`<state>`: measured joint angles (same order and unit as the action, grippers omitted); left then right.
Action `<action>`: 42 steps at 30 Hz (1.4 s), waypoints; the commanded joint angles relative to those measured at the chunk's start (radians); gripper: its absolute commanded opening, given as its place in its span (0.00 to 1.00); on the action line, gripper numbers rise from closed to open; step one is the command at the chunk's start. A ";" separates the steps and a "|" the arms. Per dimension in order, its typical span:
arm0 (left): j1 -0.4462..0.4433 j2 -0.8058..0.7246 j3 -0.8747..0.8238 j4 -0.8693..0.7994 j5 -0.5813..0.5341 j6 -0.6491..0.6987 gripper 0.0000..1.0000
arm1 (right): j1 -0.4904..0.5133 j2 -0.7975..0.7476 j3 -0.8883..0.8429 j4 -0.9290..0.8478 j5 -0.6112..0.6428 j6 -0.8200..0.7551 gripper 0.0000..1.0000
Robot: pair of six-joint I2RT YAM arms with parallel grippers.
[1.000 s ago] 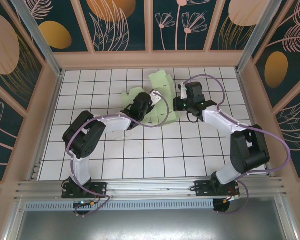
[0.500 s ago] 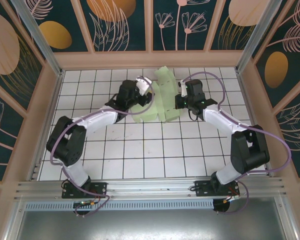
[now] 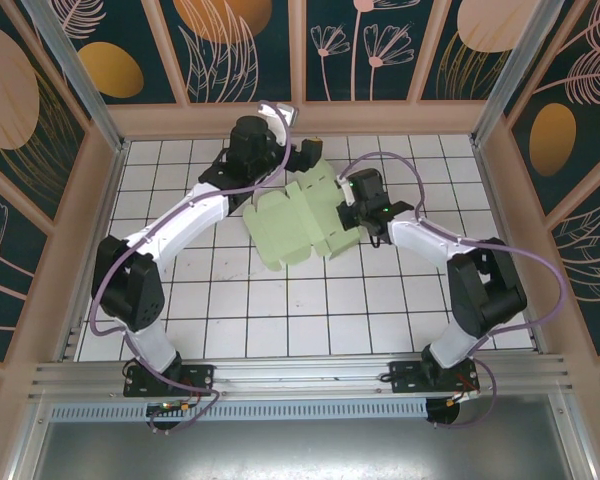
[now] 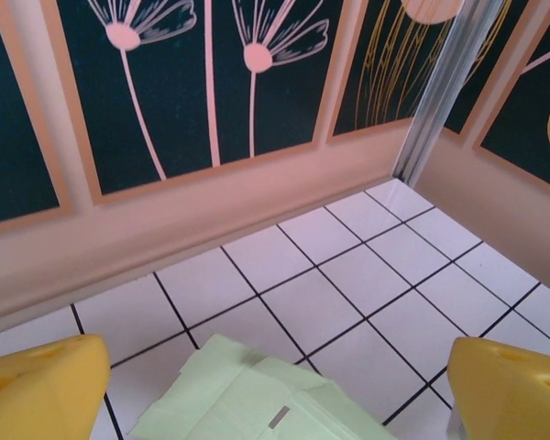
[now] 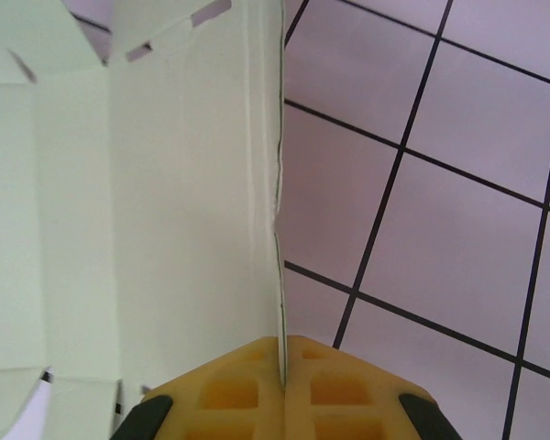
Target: Fold the paper box
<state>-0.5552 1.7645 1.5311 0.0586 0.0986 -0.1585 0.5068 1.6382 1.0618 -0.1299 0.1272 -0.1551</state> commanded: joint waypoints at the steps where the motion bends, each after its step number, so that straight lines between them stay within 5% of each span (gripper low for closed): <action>1: 0.000 0.043 0.050 -0.125 0.016 -0.060 0.94 | 0.034 0.046 0.051 -0.004 0.106 -0.089 0.00; 15: 0.000 0.440 0.579 -0.527 -0.016 -0.253 0.78 | 0.102 0.119 0.078 0.023 0.173 -0.161 0.00; 28: 0.009 0.594 0.682 -0.540 0.053 -0.313 0.70 | 0.101 0.121 0.081 0.052 0.151 -0.136 0.00; 42: 0.009 0.575 0.631 -0.586 0.140 -0.344 0.55 | 0.083 0.129 0.120 0.020 0.177 -0.108 0.00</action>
<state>-0.5495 2.3558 2.1761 -0.4911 0.1921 -0.4805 0.5915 1.7592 1.1393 -0.1238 0.2848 -0.2787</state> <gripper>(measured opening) 0.558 0.051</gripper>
